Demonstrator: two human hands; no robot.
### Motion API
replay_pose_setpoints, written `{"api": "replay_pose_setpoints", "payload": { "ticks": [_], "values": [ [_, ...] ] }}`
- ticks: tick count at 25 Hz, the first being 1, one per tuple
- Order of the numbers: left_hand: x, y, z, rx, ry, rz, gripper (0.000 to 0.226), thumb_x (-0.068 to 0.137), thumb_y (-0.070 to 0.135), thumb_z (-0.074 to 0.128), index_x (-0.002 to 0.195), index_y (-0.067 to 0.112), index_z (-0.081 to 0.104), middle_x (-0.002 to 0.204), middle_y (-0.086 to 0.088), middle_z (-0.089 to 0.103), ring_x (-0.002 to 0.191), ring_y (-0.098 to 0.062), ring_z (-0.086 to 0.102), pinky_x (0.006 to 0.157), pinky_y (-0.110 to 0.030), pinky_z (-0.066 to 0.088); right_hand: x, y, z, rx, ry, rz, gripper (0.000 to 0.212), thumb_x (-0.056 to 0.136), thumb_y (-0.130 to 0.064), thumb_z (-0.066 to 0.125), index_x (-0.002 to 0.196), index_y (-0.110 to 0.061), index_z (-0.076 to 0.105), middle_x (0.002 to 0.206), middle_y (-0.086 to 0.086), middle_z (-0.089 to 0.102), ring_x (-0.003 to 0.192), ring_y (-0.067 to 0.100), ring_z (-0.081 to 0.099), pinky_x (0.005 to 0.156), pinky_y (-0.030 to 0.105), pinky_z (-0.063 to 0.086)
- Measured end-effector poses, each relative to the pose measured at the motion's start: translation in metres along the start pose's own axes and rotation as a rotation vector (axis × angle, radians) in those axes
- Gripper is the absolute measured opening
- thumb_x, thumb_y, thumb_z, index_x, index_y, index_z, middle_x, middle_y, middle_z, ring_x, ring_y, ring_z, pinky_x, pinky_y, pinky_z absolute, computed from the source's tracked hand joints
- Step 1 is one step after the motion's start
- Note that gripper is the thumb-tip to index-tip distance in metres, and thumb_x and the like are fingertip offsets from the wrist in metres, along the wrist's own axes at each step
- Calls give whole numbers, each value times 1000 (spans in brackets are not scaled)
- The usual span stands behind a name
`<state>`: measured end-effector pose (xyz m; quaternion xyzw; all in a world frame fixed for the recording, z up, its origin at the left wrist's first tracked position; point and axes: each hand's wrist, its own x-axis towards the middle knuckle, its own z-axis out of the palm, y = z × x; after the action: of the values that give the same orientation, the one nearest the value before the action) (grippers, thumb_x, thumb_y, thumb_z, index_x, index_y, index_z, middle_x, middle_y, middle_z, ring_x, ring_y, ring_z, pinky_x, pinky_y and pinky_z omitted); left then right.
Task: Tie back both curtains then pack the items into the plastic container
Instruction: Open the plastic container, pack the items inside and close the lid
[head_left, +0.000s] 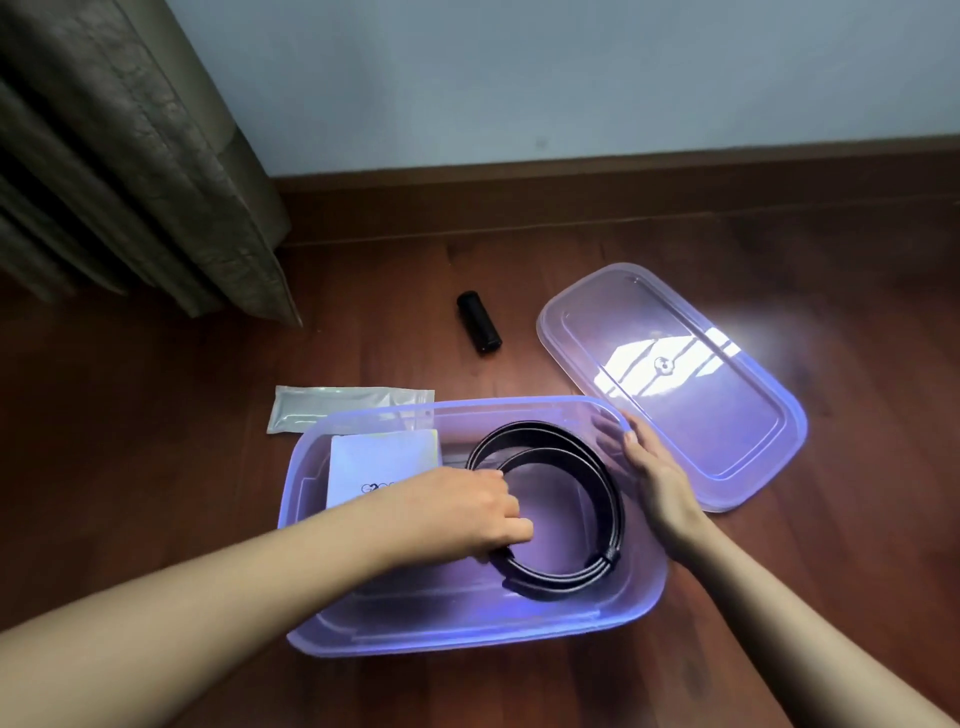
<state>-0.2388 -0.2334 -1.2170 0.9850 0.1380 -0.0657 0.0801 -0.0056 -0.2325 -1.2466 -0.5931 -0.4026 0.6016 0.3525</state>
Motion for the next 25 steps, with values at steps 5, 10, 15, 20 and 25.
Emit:
{"api": "replay_pose_setpoints", "payload": {
  "ticks": [5,10,15,20,25],
  "values": [
    [22,3,18,114,-164,-226,42,56,53,79,67,15,66,62,-3,65,63,-20,62,73,-26,51,0,-4,3,-1,-10,13,28,103,-19,27,122,-23,48,125,-8,54,106,-8,52,71,1,45],
    [32,-4,-7,64,-44,-528,56,59,58,78,78,8,63,77,-8,61,66,-24,59,46,-26,46,2,0,1,-7,2,9,27,103,-22,28,112,-32,51,121,-17,56,104,-14,52,77,8,44],
    [43,-3,0,-45,-210,-783,55,88,26,60,134,8,36,135,-16,30,96,-31,58,63,-36,43,4,4,1,-37,11,-1,27,102,-24,29,108,-36,53,122,-18,55,110,-10,51,85,17,41],
    [34,-8,5,-153,-225,-782,53,93,16,49,142,30,32,131,-14,28,92,-34,59,59,-38,38,3,3,1,-25,12,2,27,103,-23,29,107,-35,53,119,-21,55,105,-11,53,83,16,41],
    [38,-10,8,-187,-232,-802,42,97,16,41,138,13,37,123,-16,32,89,-38,62,61,-41,38,3,4,-1,-30,15,-11,27,103,-21,28,109,-32,52,117,-20,56,96,-20,57,77,8,44]
  ]
}}
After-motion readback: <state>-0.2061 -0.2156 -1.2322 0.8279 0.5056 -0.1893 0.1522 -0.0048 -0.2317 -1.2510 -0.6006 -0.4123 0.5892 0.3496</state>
